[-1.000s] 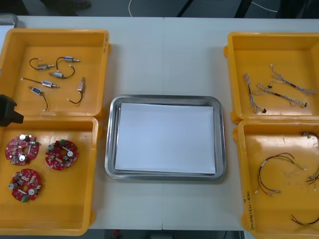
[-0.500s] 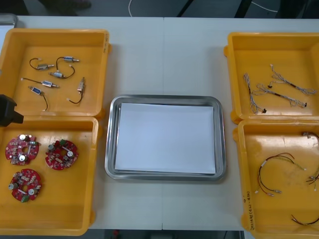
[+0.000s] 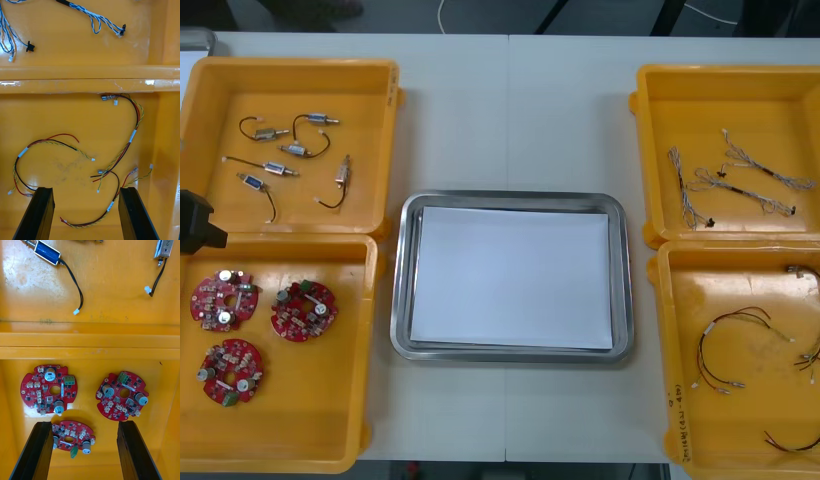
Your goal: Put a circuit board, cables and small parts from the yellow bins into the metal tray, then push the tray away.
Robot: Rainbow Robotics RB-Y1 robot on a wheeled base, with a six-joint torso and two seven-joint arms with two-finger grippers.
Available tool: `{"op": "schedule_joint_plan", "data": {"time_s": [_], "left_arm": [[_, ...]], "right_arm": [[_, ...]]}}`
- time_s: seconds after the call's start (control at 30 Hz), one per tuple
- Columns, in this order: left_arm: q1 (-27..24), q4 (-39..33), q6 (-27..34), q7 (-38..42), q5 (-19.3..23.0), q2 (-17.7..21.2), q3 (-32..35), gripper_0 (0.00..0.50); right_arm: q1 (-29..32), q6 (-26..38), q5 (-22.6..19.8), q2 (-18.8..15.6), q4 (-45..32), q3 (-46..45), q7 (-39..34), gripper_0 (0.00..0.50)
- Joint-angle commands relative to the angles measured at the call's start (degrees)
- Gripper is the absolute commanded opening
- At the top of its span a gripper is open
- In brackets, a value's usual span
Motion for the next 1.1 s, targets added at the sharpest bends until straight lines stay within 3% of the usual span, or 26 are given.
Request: {"op": "schedule_joint_plan", "data": {"time_s": [0.03, 0.73, 1.1], "left_arm": [[0.66, -1.5, 0.37, -3.61, 0.3, 2.51, 1.49, 0.5], [2.42, 0.25, 0.37, -3.87, 0.48, 2.43, -0.97, 0.5], [5.76, 0.52, -2.75, -4.4, -1.37, 2.51, -4.05, 0.5]], "right_arm": [[0.87, 0.16, -0.36, 0.12, -1.56, -1.8, -1.17, 0.5], [5.18, 0.16, 0.43, 0.12, -2.7, -3.47, -1.35, 0.5], [12.47, 0.16, -0.62, 2.05, -3.94, -8.22, -1.61, 0.5]]}}
